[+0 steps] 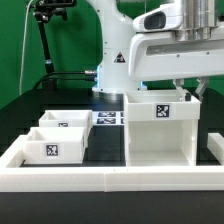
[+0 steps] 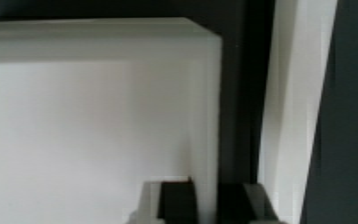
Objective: Assemble drawer
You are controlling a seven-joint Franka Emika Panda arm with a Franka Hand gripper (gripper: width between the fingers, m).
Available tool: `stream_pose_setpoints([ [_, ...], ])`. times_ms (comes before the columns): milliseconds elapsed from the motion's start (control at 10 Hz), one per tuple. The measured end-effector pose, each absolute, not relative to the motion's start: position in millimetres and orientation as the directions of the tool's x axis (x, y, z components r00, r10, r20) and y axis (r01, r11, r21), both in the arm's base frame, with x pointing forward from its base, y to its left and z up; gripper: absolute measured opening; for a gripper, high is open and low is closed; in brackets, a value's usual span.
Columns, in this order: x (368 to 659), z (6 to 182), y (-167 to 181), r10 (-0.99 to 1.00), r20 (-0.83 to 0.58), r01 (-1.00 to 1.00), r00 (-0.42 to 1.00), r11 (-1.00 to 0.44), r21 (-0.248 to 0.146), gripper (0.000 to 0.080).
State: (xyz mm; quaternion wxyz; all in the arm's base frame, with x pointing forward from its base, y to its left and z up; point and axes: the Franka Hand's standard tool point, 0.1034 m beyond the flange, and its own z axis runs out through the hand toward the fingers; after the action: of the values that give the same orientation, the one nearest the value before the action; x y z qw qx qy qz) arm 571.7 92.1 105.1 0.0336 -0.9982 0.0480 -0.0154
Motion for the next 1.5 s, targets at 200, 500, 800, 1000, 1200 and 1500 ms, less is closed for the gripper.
stream_pose_setpoints([
  [200,572.5,105.6,94.1,-0.210,0.023,-0.208,0.977,-0.975,-0.078,0.0038],
  [500,579.1,105.3,89.2,-0.446,0.014,-0.443,0.895,-0.892,-0.084,0.0038],
  [800,586.0,106.3,79.4,-0.611,-0.001,-0.608,0.792,-0.788,-0.097,0.0038],
  [1000,585.6,106.6,84.0,-0.676,-0.016,-0.673,0.737,-0.732,-0.103,0.0038],
  [1200,585.2,106.6,87.7,-0.751,-0.037,-0.750,0.659,-0.653,-0.108,0.0038],
  [1500,584.0,108.3,86.9,-0.917,-0.095,-0.921,0.387,-0.382,-0.071,0.0038],
])
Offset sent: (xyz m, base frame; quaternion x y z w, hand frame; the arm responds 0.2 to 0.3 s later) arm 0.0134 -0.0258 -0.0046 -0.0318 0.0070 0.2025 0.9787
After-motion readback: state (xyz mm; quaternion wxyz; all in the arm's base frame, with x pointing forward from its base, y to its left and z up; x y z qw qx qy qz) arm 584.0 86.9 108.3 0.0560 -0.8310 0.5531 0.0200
